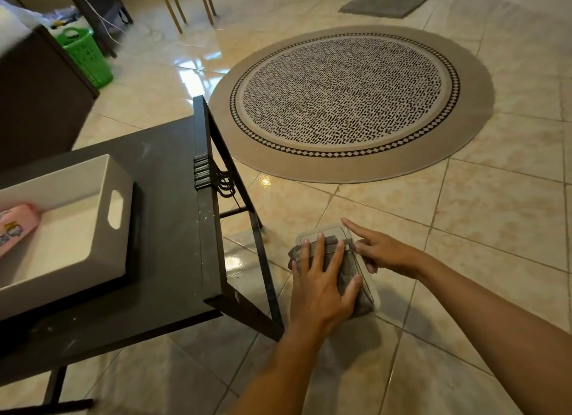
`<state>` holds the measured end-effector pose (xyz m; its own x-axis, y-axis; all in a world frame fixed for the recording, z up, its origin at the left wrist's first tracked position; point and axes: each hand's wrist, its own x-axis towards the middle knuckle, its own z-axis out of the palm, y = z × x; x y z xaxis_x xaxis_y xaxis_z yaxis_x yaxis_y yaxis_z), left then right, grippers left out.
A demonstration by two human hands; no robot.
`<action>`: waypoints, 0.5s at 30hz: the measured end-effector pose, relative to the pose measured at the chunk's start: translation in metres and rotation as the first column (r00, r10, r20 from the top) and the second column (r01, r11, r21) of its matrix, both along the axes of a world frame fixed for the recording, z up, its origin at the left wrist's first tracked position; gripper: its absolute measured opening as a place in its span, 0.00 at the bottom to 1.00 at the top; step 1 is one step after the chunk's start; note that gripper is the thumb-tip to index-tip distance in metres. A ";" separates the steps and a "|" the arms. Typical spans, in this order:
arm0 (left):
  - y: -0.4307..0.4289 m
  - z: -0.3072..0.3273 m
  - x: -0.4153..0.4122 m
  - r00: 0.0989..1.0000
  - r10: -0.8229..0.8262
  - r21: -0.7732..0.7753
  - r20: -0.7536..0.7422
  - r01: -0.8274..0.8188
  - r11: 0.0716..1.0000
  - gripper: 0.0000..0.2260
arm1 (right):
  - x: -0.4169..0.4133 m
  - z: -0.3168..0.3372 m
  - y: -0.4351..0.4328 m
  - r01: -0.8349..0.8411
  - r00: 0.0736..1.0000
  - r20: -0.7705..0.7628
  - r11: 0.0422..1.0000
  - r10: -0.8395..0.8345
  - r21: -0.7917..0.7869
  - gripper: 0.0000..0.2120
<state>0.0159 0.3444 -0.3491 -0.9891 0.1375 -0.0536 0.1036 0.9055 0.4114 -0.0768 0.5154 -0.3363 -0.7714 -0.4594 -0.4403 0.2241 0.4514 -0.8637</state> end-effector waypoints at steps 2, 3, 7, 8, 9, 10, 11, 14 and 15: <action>-0.002 -0.002 0.003 1.000 -0.020 0.014 -0.022 0.020 1.000 0.30 | 0.004 -0.003 0.009 -0.006 0.997 0.073 0.997 0.011 -0.071 0.31; -0.001 -0.003 0.005 0.999 -0.032 0.012 -0.030 0.032 0.999 0.30 | 0.007 -0.004 0.013 -0.002 0.995 0.102 0.995 0.012 -0.104 0.32; 0.005 -0.001 -0.002 1.000 -0.014 -0.040 -0.012 0.013 0.999 0.28 | 0.013 -0.006 0.022 0.019 0.995 0.104 0.991 -0.005 -0.135 0.34; 0.006 0.001 -0.005 1.000 0.025 -0.033 0.009 -0.025 0.999 0.28 | 0.013 -0.006 0.022 0.016 0.996 0.090 0.992 -0.005 -0.127 0.34; 0.008 0.002 -0.007 0.997 0.065 -0.024 0.031 -0.064 0.998 0.27 | 0.012 -0.006 0.021 0.014 0.997 0.078 0.993 -0.005 -0.118 0.34; 0.009 0.004 -0.005 0.995 0.090 -0.022 0.047 -0.089 0.996 0.28 | 0.011 -0.006 0.020 0.012 0.998 0.068 0.993 -0.005 -0.114 0.34; 0.011 0.004 -0.002 0.994 0.092 -0.034 0.050 -0.091 0.995 0.28 | 0.011 -0.006 0.019 0.012 0.998 0.061 0.994 -0.006 -0.110 0.34; 0.020 0.006 0.004 0.999 -0.017 -0.123 0.045 0.022 0.992 0.32 | 0.011 -0.006 0.018 0.011 0.999 0.053 0.994 -0.005 -0.107 0.33; 0.023 0.005 -0.001 0.998 -0.053 -0.141 0.044 0.058 0.988 0.32 | 0.010 -0.007 0.018 0.004 0.999 0.049 0.994 0.001 -0.108 0.32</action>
